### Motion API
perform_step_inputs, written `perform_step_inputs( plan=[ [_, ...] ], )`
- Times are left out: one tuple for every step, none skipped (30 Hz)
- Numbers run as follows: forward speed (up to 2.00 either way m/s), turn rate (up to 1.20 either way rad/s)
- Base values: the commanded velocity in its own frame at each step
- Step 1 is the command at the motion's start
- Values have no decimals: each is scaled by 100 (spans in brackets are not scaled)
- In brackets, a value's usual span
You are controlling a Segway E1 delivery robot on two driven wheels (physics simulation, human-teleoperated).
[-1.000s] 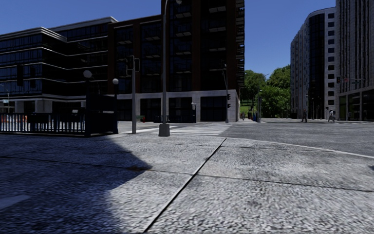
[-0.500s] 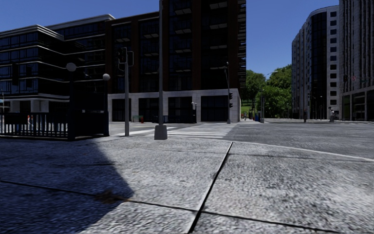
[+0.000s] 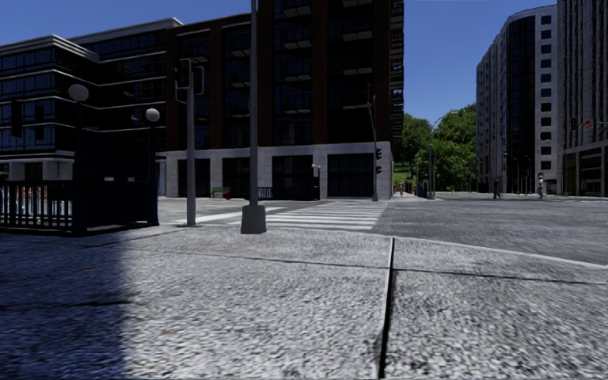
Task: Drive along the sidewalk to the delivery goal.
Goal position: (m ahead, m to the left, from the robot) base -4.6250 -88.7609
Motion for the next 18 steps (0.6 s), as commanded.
perform_step_inputs(
  plan=[
    [200,0],
    [200,0],
    [200,0],
    [200,0],
    [200,0],
    [200,0],
    [200,0],
    [200,0],
    [200,0],
    [200,0],
    [200,0],
    [200,0],
    [200,0],
    [200,0],
    [200,0],
    [200,0],
    [200,0],
    [200,0]
  ],
)
